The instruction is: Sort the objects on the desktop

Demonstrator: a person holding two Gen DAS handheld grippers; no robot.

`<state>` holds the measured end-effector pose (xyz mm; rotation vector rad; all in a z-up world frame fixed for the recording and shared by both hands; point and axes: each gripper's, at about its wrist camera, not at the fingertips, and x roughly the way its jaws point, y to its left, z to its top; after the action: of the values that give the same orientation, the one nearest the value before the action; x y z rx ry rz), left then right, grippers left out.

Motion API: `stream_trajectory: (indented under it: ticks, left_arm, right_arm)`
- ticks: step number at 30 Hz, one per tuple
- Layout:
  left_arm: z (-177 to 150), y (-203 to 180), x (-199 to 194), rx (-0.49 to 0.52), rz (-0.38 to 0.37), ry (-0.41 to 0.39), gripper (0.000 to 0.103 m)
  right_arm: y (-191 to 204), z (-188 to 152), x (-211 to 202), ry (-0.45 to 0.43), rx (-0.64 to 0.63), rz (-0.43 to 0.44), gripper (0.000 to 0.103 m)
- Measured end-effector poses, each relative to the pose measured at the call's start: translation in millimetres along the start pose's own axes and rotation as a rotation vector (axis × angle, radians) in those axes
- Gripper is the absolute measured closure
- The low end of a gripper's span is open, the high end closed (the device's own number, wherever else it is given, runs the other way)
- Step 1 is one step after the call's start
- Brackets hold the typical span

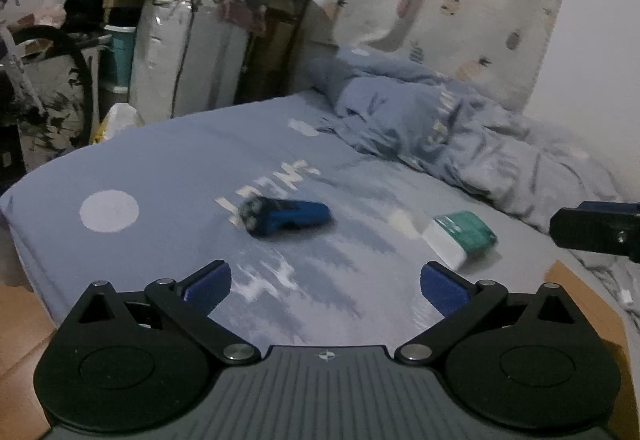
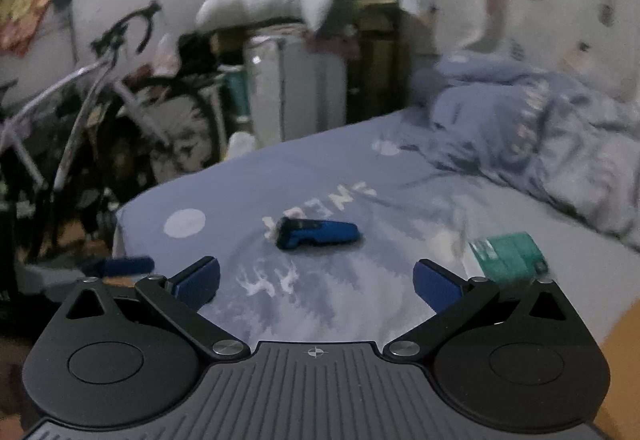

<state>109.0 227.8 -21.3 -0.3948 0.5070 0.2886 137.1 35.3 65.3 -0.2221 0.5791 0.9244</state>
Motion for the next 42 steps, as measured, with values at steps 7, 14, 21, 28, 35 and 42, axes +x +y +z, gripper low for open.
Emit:
stream_trajectory:
  ticks: [7,14,21,28,35,42]
  left_arm:
    - [26.6,32.5,46.5,-0.032,0.024,0.011,0.000]
    - [35.1,58.3,90.9,-0.042,0.043,0.041,0.000]
    - [28.6,67.1,133.8,-0.007,0.052,0.092,0.000]
    - [24.3,76.9,170.1,0.012,-0.098,0.130,0.000]
    - [27.1,101.0,208.6,-0.167,-0.152,0.180,0.000]
    - [25.8,105.5,225.1,-0.253,-0.160,0.160,0.000]
  right_arm:
    - [-15.0,24.2,74.7,0.087,-0.042,0.060,0.000]
    - [-29.6,44.4,148.7,0.174,-0.096,0.106,0.000]
    - [-44.2,64.6,222.7,0.262,-0.150,0.152,0.000]
    - [-59.4,82.0,286.6,0.329,-0.148,0.200,0.000]
    - [-76.3,91.7,321.2,0.339,0.019,0.256,0.009]
    - [-93.3,101.3,355.7,0.347,0.186,0.311,0.022]
